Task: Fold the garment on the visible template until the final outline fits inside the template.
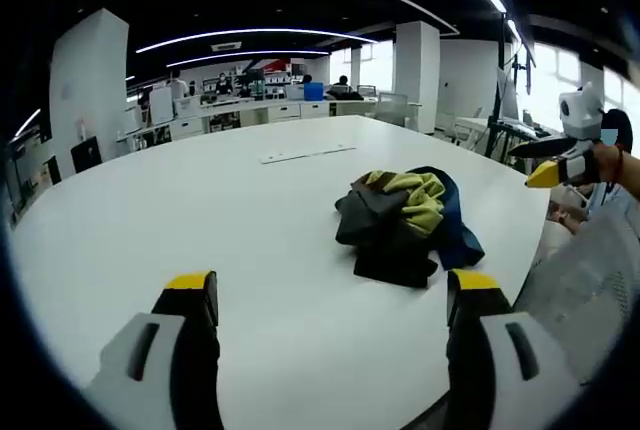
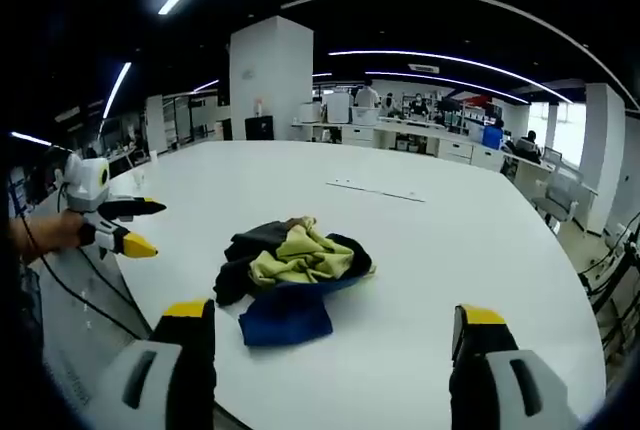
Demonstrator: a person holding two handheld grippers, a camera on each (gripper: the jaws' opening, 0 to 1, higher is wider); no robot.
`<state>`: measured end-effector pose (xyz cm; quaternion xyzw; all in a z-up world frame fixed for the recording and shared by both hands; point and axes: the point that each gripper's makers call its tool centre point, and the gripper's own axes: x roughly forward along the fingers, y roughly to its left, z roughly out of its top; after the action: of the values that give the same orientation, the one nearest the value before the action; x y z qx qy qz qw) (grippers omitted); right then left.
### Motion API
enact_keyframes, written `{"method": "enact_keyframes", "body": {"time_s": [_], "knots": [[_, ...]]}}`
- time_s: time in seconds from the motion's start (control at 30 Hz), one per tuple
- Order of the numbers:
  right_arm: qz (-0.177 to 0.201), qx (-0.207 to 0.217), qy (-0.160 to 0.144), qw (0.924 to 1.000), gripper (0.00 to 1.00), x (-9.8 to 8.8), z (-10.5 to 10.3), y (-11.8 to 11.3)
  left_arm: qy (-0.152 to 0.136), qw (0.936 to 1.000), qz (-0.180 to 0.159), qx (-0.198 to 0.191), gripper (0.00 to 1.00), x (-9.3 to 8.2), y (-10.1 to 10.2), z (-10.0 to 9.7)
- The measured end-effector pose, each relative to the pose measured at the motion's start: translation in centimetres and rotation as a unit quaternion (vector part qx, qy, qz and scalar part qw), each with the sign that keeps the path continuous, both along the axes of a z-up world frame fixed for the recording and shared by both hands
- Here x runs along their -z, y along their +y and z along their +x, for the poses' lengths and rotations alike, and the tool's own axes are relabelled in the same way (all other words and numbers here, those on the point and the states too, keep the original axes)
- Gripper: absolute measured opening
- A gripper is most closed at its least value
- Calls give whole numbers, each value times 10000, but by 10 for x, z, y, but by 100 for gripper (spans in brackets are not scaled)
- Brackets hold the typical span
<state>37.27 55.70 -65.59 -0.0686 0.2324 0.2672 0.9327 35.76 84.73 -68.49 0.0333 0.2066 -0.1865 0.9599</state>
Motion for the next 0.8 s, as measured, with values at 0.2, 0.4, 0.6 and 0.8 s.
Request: {"method": "enact_keyframes", "body": {"time_s": [0.2, 0.4, 0.6, 0.8], "knots": [[-13, -13, 14, 10000, 100, 1, -1, 1, -33, 10000, 65, 29, 92, -1, -1, 0], [-7, 1, -39, 10000, 98, -1, 0, 0, -27, 10000, 52, 34, 91, -2, -2, -1], [-1, 11, -68, 10000, 98, -3, 1, 0, -8, 10000, -83, -26, 90, -2, 0, 0], [-20, 48, -64, 10000, 97, -2, 1, -2, -53, 9999, -82, -45, 88, -3, 2, 1]]}}
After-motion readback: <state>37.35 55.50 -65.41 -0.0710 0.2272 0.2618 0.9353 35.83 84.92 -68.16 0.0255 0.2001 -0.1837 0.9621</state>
